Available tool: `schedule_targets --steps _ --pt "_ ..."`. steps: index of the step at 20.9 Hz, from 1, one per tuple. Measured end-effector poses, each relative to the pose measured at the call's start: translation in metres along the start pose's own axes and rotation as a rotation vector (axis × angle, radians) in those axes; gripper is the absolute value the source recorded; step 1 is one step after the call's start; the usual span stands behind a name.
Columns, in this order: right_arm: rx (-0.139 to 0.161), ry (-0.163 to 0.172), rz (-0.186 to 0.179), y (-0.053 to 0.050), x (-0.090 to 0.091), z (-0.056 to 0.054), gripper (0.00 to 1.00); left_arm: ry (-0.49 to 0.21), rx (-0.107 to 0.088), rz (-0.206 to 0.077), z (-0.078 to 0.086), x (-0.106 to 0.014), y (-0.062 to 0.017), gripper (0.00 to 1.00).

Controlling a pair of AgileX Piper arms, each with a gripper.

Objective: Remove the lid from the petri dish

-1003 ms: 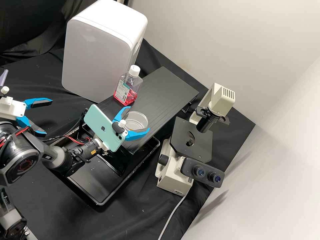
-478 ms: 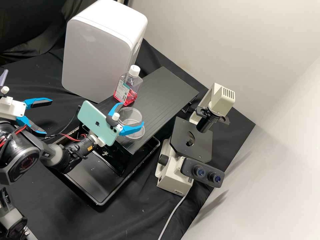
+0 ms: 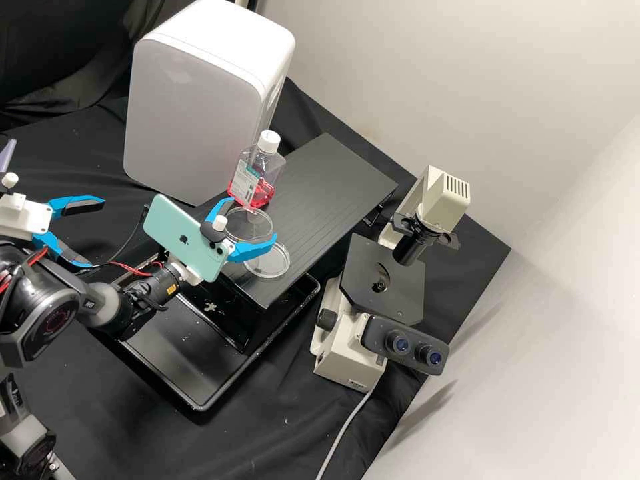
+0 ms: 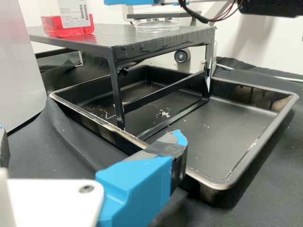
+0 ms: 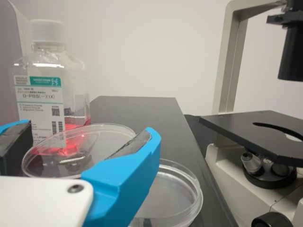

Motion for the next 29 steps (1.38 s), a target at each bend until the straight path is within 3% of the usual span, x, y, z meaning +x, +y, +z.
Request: schedule_targets --steps 10,26,29 --pt "0.014 0.008 -0.017 -0.008 -0.001 -0.006 0.00 0.000 0.000 0.000 0.000 0.000 0.0000 1.00" --pt "0.023 -0.021 -0.045 -0.020 0.000 -0.004 0.00 0.000 0.000 0.000 0.000 0.000 0.0000 1.00" --pt "0.023 -0.013 -0.050 -0.022 0.000 -0.006 0.00 0.000 0.000 0.000 0.000 0.000 0.0000 1.00"
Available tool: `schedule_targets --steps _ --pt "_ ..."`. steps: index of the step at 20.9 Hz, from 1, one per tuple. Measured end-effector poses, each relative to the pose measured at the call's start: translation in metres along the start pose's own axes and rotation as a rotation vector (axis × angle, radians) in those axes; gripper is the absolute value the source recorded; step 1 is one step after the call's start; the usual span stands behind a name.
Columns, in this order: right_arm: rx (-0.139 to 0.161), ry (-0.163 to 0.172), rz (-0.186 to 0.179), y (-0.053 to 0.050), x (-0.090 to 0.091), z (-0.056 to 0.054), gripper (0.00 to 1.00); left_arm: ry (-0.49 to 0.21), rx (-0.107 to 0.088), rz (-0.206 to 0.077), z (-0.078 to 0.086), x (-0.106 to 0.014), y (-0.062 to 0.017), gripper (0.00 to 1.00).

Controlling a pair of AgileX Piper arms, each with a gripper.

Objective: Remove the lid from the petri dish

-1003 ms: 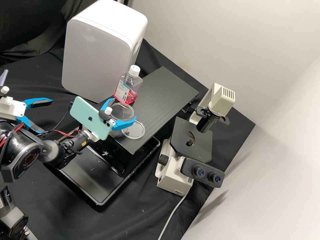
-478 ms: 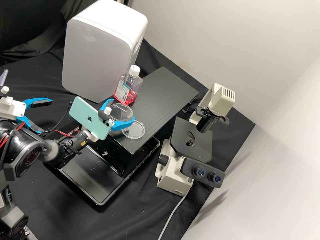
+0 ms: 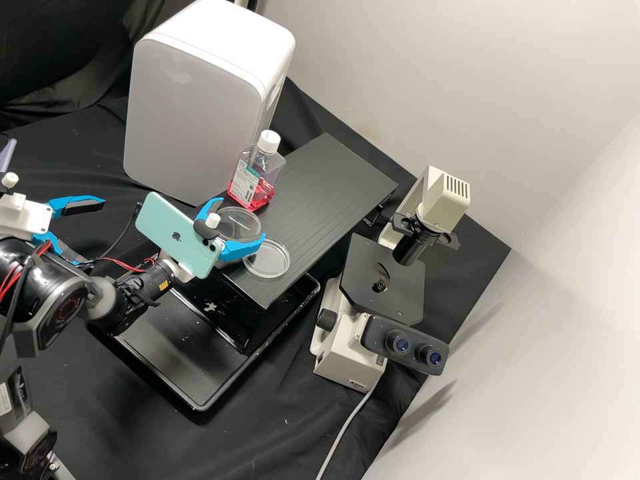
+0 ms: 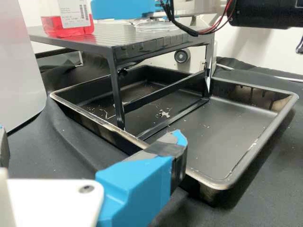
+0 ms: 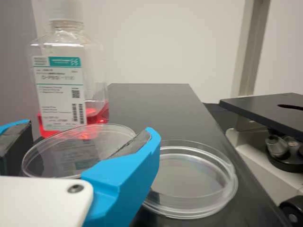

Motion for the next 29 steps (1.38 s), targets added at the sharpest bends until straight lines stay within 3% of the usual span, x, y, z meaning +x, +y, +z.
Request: schedule_targets --steps 8,9,25,29 --pt "-0.007 0.011 -0.001 -0.0015 0.0013 -0.0038 0.00 0.000 0.000 0.000 0.0000 0.0000 0.0000 1.00" --pt "-0.009 0.011 -0.001 -0.0015 0.0013 -0.0038 1.00 0.000 0.000 0.000 0.0000 0.0000 0.0000 1.00" --pt "-0.009 0.005 0.005 0.0001 0.0015 -0.0023 1.00 -0.009 0.002 -0.002 0.0024 0.0000 -0.0005 1.00" --pt "-0.009 0.005 0.006 0.0003 0.0016 -0.0022 1.00 0.021 0.001 0.005 0.0023 0.0000 -0.0005 1.00"
